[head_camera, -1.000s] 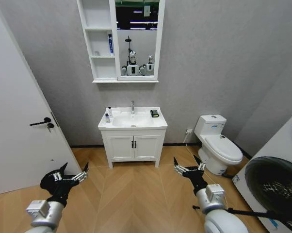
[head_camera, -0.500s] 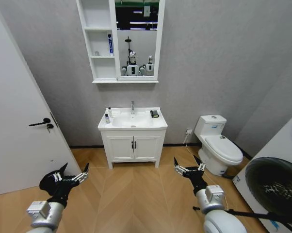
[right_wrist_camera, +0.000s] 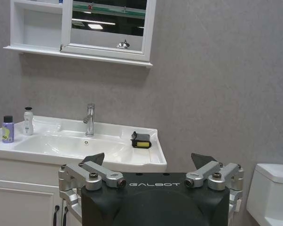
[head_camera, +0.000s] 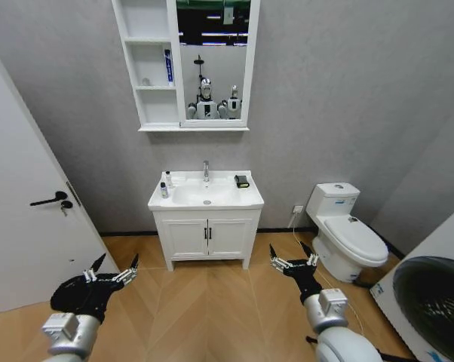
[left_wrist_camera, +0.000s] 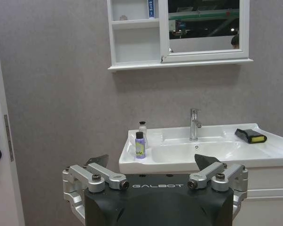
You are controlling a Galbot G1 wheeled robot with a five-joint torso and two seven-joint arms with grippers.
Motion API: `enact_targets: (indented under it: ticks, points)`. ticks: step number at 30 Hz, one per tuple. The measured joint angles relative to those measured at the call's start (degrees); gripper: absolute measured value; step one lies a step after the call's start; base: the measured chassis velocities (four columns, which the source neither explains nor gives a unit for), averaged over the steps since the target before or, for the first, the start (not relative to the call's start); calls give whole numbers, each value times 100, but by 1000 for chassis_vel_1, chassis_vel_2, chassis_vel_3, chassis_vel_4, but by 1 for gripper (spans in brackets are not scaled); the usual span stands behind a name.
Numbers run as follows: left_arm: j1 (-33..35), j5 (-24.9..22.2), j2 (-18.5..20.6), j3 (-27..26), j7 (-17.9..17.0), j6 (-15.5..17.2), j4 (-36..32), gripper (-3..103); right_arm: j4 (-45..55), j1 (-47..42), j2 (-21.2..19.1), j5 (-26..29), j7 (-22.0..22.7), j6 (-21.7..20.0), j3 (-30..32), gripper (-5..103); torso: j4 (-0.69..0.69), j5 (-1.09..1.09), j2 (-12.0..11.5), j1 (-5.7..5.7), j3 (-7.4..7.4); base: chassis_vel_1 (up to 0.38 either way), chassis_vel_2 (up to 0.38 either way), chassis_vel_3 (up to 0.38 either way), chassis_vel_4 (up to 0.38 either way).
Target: Move facial cleanser and shampoo from washbasin to cabinet, then wipe washbasin with towel.
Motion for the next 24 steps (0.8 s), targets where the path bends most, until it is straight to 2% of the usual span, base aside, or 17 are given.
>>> enact_targets:
  ticks: [24]
  points:
    - [24, 57, -63, 31, 16, -30, 34, 100, -103, 26, 51, -11, -32, 51, -11, 100, -1, 1, 0, -1, 0, -258, 252, 258, -259]
